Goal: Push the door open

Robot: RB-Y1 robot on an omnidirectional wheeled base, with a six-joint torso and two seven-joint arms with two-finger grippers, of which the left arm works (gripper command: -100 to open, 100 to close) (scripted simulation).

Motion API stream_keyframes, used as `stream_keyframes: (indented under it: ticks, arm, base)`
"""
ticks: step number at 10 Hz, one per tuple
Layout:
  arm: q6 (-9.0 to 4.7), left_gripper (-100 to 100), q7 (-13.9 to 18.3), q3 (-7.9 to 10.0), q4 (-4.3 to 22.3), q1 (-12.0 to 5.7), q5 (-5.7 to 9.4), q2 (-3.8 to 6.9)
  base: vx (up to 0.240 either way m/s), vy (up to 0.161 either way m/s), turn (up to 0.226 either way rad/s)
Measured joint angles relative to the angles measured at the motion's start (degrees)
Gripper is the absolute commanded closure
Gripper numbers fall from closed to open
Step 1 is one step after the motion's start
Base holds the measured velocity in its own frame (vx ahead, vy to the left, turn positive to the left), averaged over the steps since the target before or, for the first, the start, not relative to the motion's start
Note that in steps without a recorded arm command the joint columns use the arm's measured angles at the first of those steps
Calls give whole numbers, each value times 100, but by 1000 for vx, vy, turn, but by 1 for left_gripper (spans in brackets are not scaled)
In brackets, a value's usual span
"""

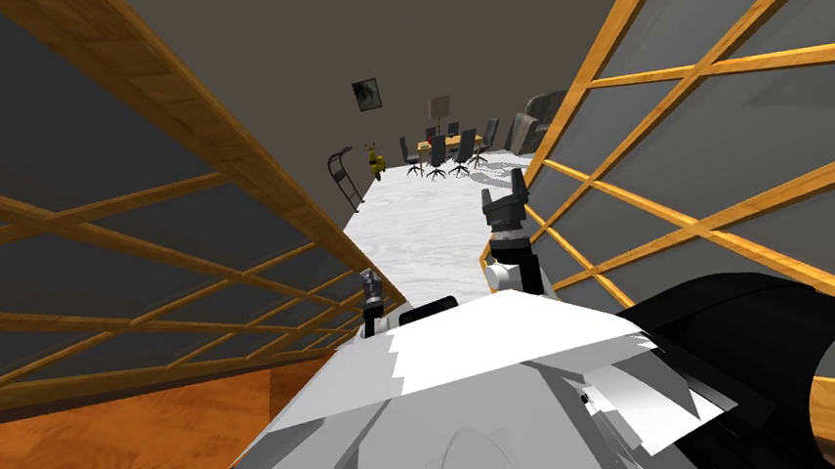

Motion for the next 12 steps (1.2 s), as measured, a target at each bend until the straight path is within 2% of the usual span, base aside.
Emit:
stream_keyframes:
  ticks: [1, 4, 5, 6, 7, 8, 9, 10, 11, 12]
  arm:
    - [-131, 100, 68, 33, 225, -146, 110, 3]
    - [-264, 100, 230, 24, 263, -130, 288, -41]
    - [-144, 100, 269, 4, 91, -58, 295, -31]
    - [-165, 100, 335, 14, 230, -160, 384, -39]
    - [-253, 100, 436, 26, 395, -256, 518, -61]
    - [-198, 100, 500, 9, 224, -151, 568, -84]
    - [-96, 100, 545, -6, 91, -110, 583, -66]
    - [49, 100, 580, -31, -155, -3, 577, -46]
    - [36, 100, 586, -34, -154, -4, 576, -43]
    - [-78, 100, 585, -18, 40, -103, 587, -34]
  base:
    - [54, -4, -11]
    - [33, -2, 3]
    - [33, -5, 11]
    - [61, -16, 30]
    - [61, -14, 9]
    - [38, -3, 10]
    - [15, 6, -15]
    - [7, 3, 3]
    - [3, 8, -7]
    - [29, -8, 2]
